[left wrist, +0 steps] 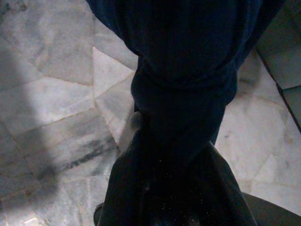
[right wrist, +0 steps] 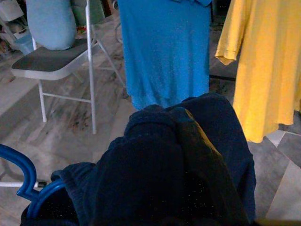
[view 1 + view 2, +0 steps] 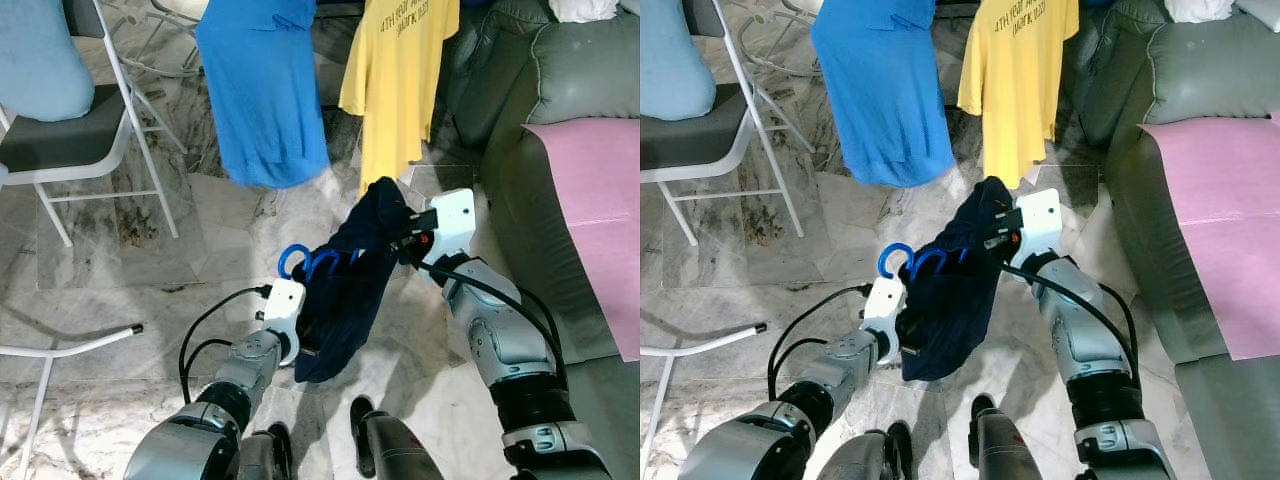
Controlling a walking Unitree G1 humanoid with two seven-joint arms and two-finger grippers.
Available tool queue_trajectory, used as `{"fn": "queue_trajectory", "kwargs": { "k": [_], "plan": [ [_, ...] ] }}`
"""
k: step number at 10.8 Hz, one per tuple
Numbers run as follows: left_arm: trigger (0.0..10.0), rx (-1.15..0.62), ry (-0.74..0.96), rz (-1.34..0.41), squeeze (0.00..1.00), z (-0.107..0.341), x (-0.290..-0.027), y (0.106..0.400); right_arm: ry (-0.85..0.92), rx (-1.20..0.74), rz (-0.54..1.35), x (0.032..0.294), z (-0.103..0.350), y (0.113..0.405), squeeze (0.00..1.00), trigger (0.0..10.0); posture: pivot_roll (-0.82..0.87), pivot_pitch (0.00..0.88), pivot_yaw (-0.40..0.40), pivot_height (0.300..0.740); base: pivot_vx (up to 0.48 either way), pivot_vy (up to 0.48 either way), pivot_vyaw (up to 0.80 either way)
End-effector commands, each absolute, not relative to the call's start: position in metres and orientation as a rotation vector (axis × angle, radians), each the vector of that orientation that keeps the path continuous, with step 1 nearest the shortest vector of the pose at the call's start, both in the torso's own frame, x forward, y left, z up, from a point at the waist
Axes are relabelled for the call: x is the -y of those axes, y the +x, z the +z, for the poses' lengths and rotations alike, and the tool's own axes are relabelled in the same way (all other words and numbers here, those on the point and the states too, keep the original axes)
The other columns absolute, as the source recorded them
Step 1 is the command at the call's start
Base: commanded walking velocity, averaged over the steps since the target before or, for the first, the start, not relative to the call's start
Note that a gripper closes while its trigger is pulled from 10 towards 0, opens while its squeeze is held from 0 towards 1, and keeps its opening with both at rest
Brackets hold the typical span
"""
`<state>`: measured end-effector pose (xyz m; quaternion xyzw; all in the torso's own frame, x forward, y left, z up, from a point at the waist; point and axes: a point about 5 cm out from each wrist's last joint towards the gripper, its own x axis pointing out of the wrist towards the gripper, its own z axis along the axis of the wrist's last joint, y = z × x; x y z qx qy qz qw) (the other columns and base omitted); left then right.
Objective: Hang hanger
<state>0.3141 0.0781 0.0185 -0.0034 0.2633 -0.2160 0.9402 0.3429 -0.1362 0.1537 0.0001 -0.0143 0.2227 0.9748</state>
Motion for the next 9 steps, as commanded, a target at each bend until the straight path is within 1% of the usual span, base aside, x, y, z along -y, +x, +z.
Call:
{"fn": "queue_trajectory", "kwargs": {
  "k": [1, 4, 5, 6, 7, 8, 9],
  "plan": [
    [0.0, -0.564, -0.02, -0.4, 0.0, 0.014, -0.084, 0.312, 0.007, 0.04, 0.482, 0.13, 0.155, 0.339, 0.0, 0.0, -0.17, 0.24, 0.067, 0.74, 0.0, 0.0, 0.0],
    [0.0, -0.564, -0.02, -0.4, 0.0, 0.014, -0.084, 0.312, 0.007, 0.04, 0.482, 0.13, 0.155, 0.339, 0.0, 0.0, -0.17, 0.24, 0.067, 0.74, 0.0, 0.0, 0.0],
    [0.0, -0.267, -0.198, -0.182, 0.0, 0.061, -0.119, 0.348, -0.025, -0.069, 0.24, 0.147, 0.115, 0.345, 0.0, 0.0, -0.12, 0.193, 0.039, 0.74, 0.0, 0.0, 0.0],
    [0.5, -0.188, -0.225, -0.116, 0.0, 0.075, -0.128, 0.356, -0.009, -0.086, 0.139, 0.157, 0.111, 0.35, 0.0, 0.0, -0.13, 0.193, 0.044, 0.74, 0.0, 0.0, 0.0],
    [1.5, -0.191, -0.219, -0.107, 0.0, 0.077, -0.128, 0.357, 0.025, -0.127, 0.097, 0.165, 0.104, 0.348, 0.0, 0.0, -0.13, 0.191, 0.045, 0.74, 0.0, 0.0, 0.0],
    [3.6, -0.195, -0.216, -0.099, 0.0, 0.077, -0.127, 0.357, 0.051, -0.139, 0.065, 0.169, 0.101, 0.346, 0.0, 0.0, -0.14, 0.193, 0.045, 0.74, 0.0, 0.0, 0.0],
    [3.6, -0.19, -0.224, -0.101, 0.0, 0.076, -0.124, 0.357, 0.022, -0.128, 0.045, 0.174, 0.1, 0.346, 0.0, 0.0, -0.14, 0.195, 0.043, 0.74, 0.0, 0.0, 0.0]
  ]
}}
